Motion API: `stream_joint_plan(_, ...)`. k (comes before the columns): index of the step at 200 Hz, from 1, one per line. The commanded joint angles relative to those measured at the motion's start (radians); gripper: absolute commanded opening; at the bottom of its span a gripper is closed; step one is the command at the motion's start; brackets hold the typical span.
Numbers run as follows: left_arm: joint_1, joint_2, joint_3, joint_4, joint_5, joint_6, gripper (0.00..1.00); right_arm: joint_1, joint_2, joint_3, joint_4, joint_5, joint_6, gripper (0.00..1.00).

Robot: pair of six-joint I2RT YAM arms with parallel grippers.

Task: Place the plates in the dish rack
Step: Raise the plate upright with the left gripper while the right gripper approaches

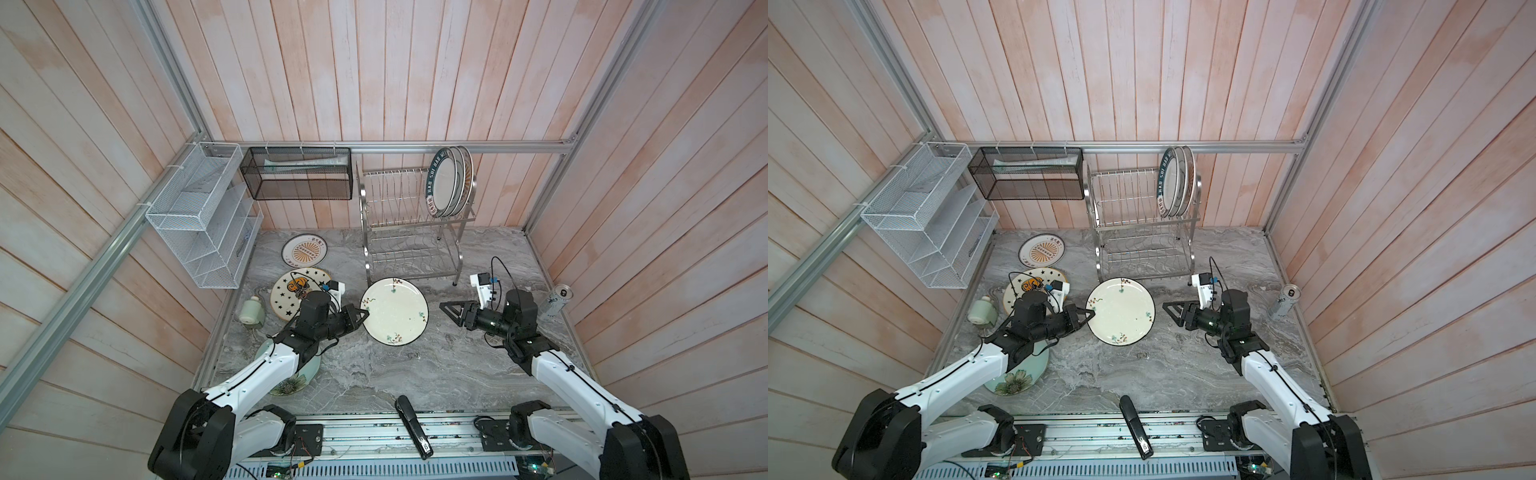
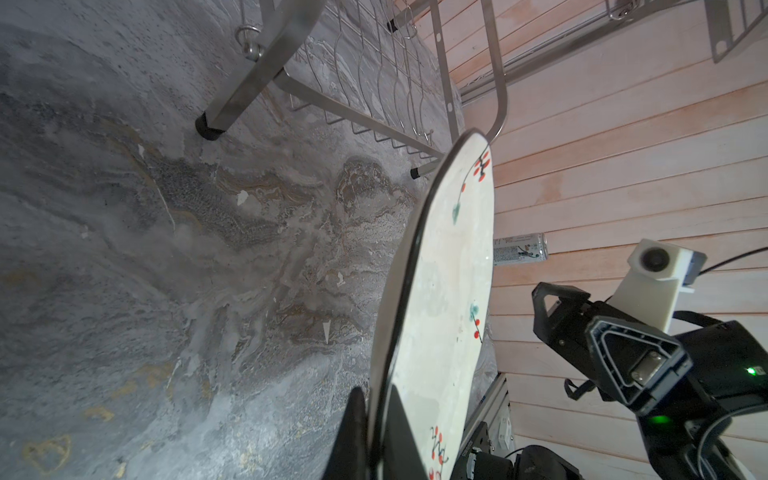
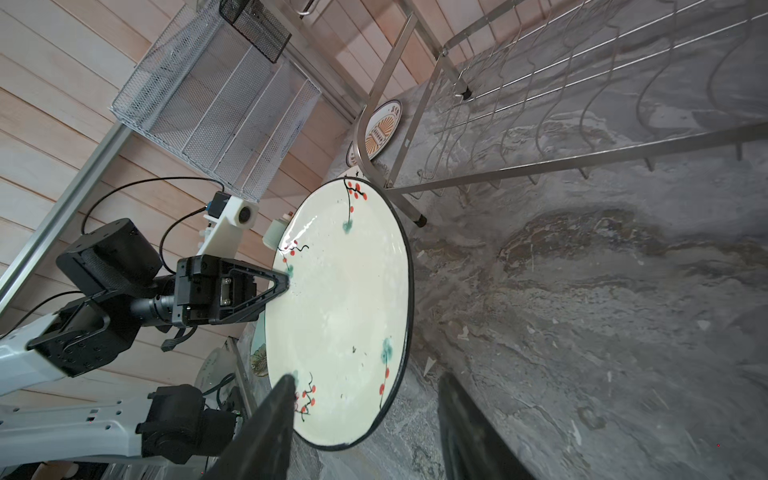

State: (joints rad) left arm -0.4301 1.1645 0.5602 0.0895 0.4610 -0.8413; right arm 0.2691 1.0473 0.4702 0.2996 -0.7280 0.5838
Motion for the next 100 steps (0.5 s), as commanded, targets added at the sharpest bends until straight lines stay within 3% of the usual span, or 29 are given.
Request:
stream_joint_plan(1,0.008,-0.042,0.007,0.13,0.051,-0.014,0.0,0.043,0.063,0.032,0.06,0.049,0.012,0.53)
stream_joint_plan(100,0.014,-0.072,-0.025,0.173,0.061,-0.037,0.0,0.135,0.208,0.056,0.16,0.09,0.062,0.43)
